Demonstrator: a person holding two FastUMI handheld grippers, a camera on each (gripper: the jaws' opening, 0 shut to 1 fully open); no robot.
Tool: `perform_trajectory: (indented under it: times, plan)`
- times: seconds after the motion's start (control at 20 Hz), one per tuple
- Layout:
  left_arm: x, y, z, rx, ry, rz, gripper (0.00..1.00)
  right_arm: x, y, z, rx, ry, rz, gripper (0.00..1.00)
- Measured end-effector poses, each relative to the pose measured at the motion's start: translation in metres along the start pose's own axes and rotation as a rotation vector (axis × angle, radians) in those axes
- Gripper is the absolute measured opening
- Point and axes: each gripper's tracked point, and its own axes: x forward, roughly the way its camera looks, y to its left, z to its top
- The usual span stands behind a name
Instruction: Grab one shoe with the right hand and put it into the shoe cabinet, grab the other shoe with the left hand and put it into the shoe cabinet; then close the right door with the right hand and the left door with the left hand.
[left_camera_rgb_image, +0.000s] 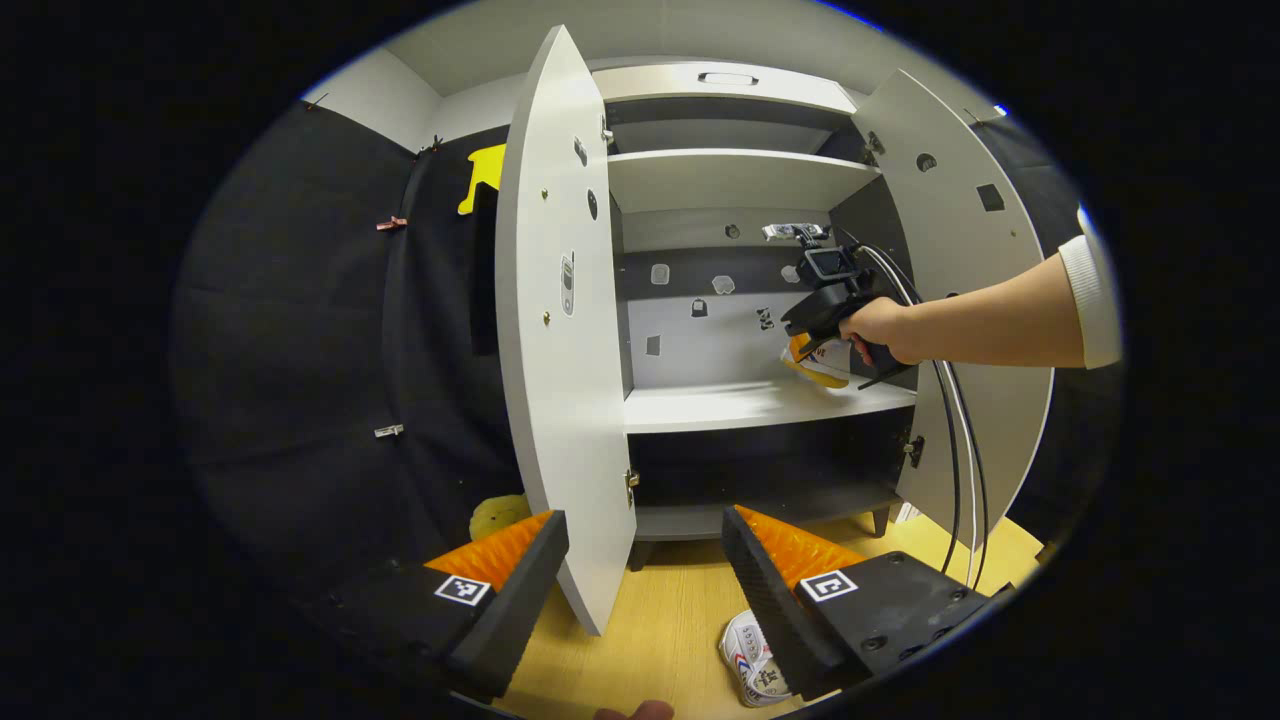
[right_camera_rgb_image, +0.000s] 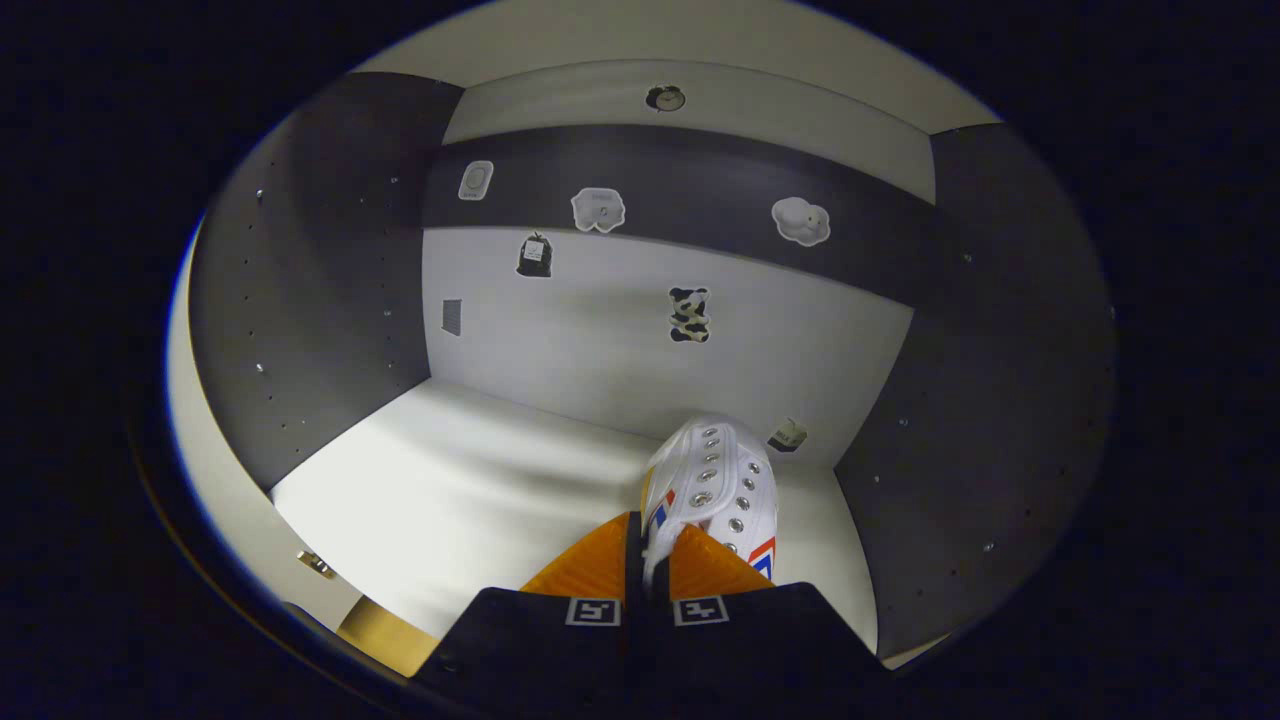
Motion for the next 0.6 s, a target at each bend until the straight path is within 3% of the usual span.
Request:
perform_trajectory:
  times: [0.15, 0.25, 0.4, 0.6]
  plan:
    - [0.006, -0.001, 0.000, -0.043, 0.015, 0.012, 0.96, 0.013, -0.005, -0.017, -0.095, 0.052, -0.010, 0.05]
    - [0.009, -0.003, 0.000, -0.039, 0.019, 0.015, 0.96, 0.018, -0.002, -0.033, -0.084, 0.112, 0.017, 0.05]
    - [0.011, -0.007, 0.000, -0.032, 0.021, 0.013, 0.96, 0.019, -0.003, -0.031, -0.081, 0.101, 0.009, 0.05]
    - [0.009, -0.012, 0.002, -0.036, 0.017, 0.006, 0.96, 0.011, -0.005, -0.033, -0.062, 0.112, 0.013, 0.16]
